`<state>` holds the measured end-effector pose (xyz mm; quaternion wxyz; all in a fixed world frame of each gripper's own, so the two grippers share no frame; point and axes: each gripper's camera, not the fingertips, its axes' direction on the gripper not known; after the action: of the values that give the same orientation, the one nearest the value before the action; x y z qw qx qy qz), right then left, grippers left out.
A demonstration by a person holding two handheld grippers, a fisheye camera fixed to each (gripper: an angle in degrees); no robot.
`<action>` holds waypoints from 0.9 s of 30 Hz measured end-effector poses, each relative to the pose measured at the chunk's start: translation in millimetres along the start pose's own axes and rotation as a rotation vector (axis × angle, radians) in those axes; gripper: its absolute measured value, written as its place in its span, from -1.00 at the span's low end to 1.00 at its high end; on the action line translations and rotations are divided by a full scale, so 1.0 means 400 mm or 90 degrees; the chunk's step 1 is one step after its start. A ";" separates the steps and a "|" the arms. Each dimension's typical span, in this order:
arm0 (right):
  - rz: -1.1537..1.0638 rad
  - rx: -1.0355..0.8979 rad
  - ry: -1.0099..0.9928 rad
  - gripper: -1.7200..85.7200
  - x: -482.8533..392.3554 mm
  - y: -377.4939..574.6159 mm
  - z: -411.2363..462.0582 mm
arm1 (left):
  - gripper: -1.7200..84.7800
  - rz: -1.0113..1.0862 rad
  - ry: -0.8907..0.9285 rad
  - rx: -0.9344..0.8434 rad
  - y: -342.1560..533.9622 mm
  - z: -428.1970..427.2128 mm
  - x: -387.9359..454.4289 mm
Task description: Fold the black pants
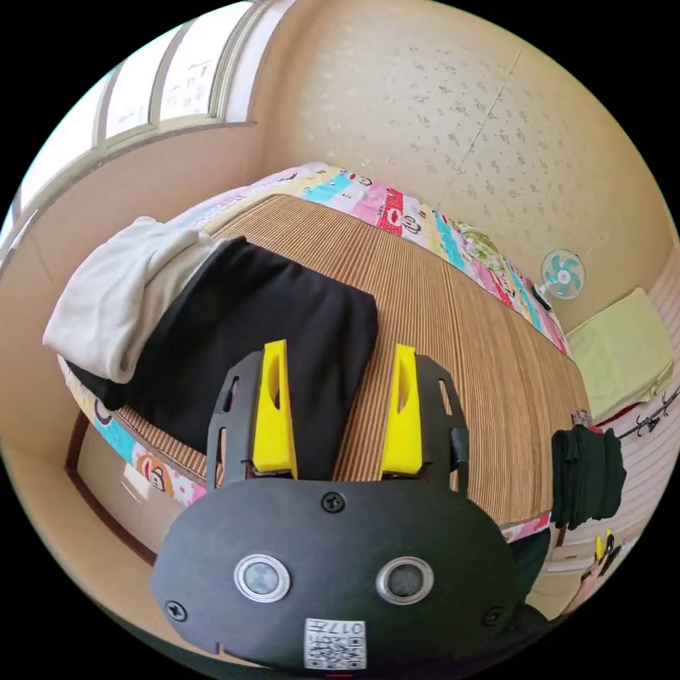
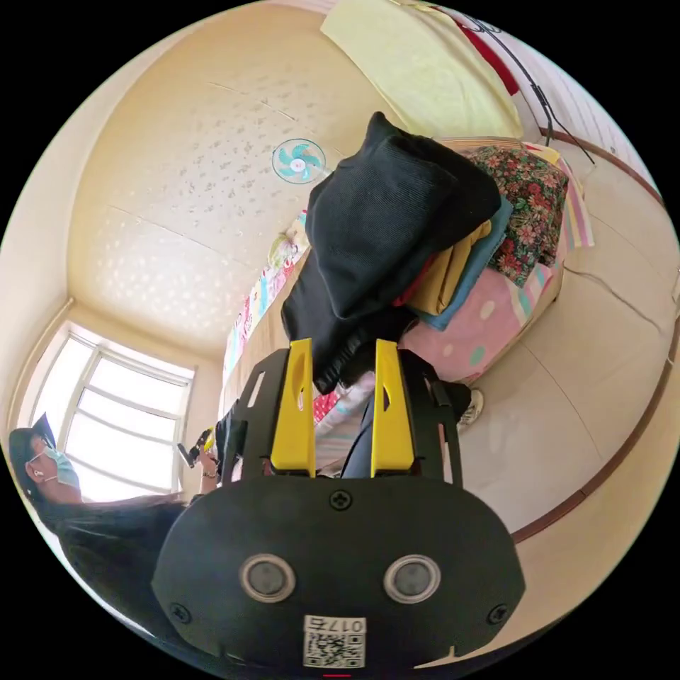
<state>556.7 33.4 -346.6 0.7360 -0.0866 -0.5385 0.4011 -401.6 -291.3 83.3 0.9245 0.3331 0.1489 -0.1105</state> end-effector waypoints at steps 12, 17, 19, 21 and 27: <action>-0.211 -0.130 -0.092 -0.73 -0.271 0.065 0.286 | -0.98 0.111 0.146 -0.069 0.417 0.177 0.301; -0.317 -0.245 -0.190 -0.76 -0.396 0.100 0.522 | -0.97 0.302 0.324 -0.177 0.669 0.065 0.501; -0.315 -0.290 -0.225 -0.75 -0.413 0.128 0.602 | -0.96 0.299 0.385 -0.123 0.698 -0.020 0.501; -0.310 -0.351 -0.271 -0.73 -0.420 0.184 0.685 | -0.94 0.228 0.391 0.013 0.693 -0.129 0.441; -0.276 -0.428 -0.332 -0.72 -0.359 0.321 0.764 | -0.63 0.051 0.283 0.078 0.474 -0.144 0.294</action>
<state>215.1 -72.7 -398.7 0.5744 -0.1018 -0.8107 0.0504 -246.0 -123.6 110.5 0.8506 0.4105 0.3287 -0.0062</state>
